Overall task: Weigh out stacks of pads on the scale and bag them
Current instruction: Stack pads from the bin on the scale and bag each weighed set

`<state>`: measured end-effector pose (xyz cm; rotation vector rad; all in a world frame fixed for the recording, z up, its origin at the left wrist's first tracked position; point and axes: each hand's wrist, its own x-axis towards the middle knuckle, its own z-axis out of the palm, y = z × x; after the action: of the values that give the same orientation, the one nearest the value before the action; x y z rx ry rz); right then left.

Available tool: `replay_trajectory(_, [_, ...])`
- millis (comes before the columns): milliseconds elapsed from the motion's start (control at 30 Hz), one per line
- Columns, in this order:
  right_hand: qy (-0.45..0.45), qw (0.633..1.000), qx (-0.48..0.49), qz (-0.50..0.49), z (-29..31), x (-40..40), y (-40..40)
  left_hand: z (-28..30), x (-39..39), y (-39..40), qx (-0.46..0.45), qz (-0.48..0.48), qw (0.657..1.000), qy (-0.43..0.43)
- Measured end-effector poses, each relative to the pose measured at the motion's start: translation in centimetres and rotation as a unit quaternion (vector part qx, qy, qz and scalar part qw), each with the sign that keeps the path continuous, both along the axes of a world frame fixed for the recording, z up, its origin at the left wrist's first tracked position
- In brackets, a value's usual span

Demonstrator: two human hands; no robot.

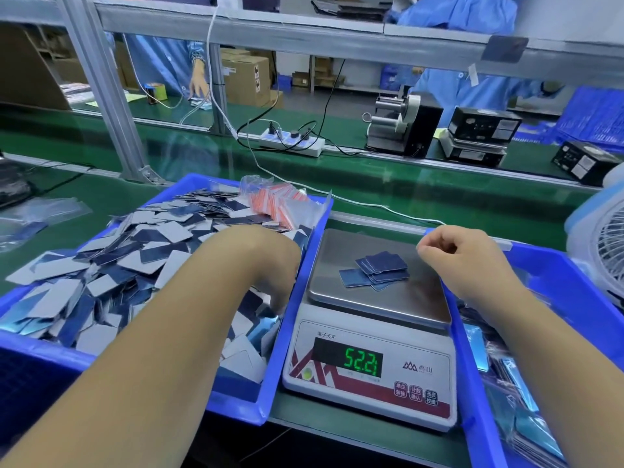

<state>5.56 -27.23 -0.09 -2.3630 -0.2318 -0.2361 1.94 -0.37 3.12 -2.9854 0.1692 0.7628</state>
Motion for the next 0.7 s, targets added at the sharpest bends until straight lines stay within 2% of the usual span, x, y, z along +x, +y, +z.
replay_trajectory(433, [0.002,1.0,0.006,0.006,0.2,-0.1,0.0,0.6,-0.1,0.3,0.026,-0.024,0.999,0.034])
replay_trajectory(700, [0.003,1.0,0.002,0.007,0.2,-0.1,0.0,1.8,-0.1,2.0,-0.075,0.016,0.997,0.018])
